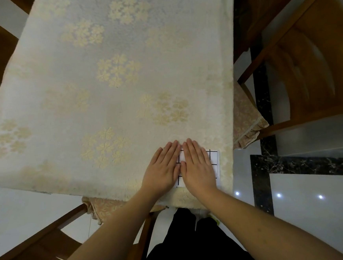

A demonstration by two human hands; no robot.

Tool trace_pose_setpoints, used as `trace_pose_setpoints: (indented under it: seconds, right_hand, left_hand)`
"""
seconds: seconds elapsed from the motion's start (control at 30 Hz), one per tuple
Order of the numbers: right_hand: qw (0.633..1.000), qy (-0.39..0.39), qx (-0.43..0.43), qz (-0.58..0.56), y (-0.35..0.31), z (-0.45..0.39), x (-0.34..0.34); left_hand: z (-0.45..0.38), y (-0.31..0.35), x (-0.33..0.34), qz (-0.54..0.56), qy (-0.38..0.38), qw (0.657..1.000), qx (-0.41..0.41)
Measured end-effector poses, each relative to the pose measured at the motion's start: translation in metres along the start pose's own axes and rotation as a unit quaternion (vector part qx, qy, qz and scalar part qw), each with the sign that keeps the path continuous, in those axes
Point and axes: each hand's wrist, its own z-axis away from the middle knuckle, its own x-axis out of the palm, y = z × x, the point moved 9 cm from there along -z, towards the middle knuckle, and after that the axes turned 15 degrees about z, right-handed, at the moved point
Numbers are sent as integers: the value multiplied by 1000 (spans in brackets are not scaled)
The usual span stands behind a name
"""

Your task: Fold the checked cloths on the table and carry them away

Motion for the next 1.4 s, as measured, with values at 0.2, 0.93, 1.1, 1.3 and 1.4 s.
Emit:
trace_pose_setpoints:
  seconds: [0.2,0.93,1.1,1.3,1.4]
  right_hand:
    - [999,-6,48,20,33,11,8]
    - [985,-144,-19,97,61,19,-18]
    - [989,-117,-50,73,53,48,-66]
    - [987,-58,-142,37,28,116,-110]
    - [980,-30,-193,26,20,152,-128]
  left_hand:
    - [5,-14,-2,-16,-31,997,-65]
    - [5,-22,-30,-78,-164,971,-155]
    - [30,26,-63,-61,-110,971,-204]
    - [110,97,-79,-68,-69,960,-262]
    - [158,124,-91,-37,-27,949,-311]
